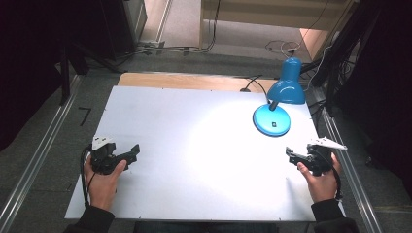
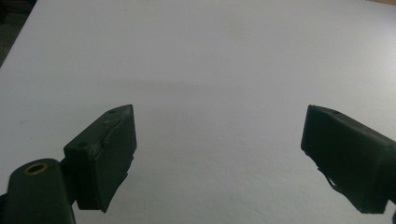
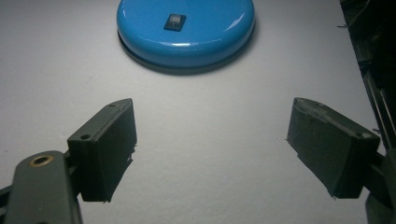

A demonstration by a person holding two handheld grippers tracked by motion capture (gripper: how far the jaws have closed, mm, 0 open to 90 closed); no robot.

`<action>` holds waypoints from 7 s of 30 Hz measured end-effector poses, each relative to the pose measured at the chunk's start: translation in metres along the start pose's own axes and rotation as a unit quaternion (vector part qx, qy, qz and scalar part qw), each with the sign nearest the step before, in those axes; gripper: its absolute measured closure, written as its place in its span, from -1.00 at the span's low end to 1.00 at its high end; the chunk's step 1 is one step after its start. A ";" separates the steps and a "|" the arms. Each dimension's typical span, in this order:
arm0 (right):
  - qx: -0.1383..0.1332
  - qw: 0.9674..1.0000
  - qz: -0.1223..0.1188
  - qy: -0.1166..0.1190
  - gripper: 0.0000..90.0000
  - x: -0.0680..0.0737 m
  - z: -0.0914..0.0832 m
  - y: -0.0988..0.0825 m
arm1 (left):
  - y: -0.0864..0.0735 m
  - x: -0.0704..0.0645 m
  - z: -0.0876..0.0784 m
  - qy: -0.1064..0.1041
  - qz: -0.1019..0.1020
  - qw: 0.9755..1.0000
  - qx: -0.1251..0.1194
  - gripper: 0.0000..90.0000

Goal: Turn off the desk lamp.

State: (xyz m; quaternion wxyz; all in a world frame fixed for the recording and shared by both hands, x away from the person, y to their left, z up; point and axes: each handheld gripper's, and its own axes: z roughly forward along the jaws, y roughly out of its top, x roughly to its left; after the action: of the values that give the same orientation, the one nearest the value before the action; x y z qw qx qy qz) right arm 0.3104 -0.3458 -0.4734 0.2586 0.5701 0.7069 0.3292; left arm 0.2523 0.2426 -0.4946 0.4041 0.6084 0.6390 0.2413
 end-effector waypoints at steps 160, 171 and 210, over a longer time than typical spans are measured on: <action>-0.035 0.999 0.000 0.014 0.95 0.021 0.092 0.053 | 0.000 0.001 0.002 -0.003 0.001 1.000 0.002 -0.75; -0.032 0.999 -0.009 0.004 0.96 0.024 0.095 0.058 | 0.000 0.000 0.002 -0.004 0.002 1.000 0.002 -0.75; -0.036 0.998 0.041 0.023 -0.59 0.013 0.074 0.066 | 0.000 0.002 0.000 -0.002 0.000 1.000 0.001 -0.74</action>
State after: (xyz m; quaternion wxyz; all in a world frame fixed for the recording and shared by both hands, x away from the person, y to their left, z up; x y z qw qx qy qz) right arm 0.4046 -0.3118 -0.4712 0.2484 0.5813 0.6763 0.3782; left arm 0.2522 0.2442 -0.4954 0.4045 0.6092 0.6386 0.2398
